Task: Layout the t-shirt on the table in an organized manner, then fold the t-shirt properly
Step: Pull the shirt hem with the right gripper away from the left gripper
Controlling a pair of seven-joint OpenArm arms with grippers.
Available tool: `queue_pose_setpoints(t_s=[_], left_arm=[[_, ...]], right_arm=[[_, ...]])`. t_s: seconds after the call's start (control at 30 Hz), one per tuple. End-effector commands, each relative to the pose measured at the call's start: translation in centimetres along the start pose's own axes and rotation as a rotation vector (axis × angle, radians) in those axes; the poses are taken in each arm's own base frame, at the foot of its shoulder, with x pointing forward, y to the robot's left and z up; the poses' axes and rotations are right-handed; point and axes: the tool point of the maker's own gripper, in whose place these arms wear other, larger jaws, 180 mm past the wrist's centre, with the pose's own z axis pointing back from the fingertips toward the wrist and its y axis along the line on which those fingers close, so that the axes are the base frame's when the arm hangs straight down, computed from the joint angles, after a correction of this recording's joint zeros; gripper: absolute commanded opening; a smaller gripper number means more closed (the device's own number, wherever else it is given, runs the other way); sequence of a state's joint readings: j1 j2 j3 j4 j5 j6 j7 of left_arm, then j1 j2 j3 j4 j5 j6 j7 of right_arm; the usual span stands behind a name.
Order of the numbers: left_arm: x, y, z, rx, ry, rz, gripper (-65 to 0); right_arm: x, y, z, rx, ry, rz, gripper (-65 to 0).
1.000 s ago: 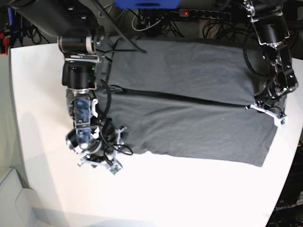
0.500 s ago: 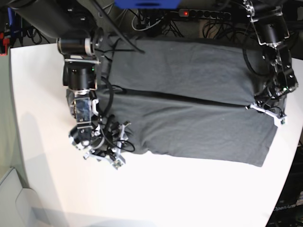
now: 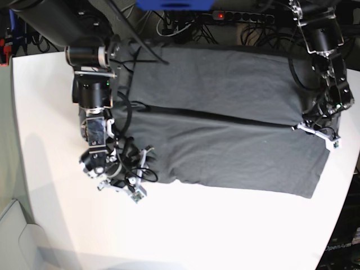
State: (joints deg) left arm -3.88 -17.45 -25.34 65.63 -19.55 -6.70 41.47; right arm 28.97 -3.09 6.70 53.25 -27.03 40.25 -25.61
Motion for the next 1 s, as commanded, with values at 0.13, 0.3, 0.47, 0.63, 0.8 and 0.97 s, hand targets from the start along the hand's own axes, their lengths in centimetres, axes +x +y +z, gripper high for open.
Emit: queue_pose_setpoints(t_s=[0.13,0.3,0.47,0.63,0.8,0.97], left_arm=[[-4.0,1.8,0.1,0.075,0.161,-0.018,-65.0],[-4.0,1.8,0.1,0.075,0.161,-0.018,-65.0],[-4.1,1.8,0.1,0.075,0.164,-0.017,-65.0],[-3.8,1.8,0.0,0.076,0.145,-0.017,-65.0],[-3.9,1.9,-0.1,0.077,0.147,-0.015,-65.0],[-3.9,1.9,-0.1,0.077,0.147,-0.015,-65.0]], right_arm=[[1.4,-0.6,-0.5,0.014,-0.053,-0.013,-41.7],[1.1,-1.0,-0.5,0.011,-0.046,-0.012,-43.6],[1.7,-1.9,-0.2,-0.006,-0.057,-0.005,-57.1],[1.8,-3.9,0.4,-0.037,-0.054,0.004,-59.0],[2.9,-5.7,1.2,-0.069,-0.087,0.016,-59.0],[4.7,-7.8,2.1,-0.106,-0.122,0.031,-59.1]])
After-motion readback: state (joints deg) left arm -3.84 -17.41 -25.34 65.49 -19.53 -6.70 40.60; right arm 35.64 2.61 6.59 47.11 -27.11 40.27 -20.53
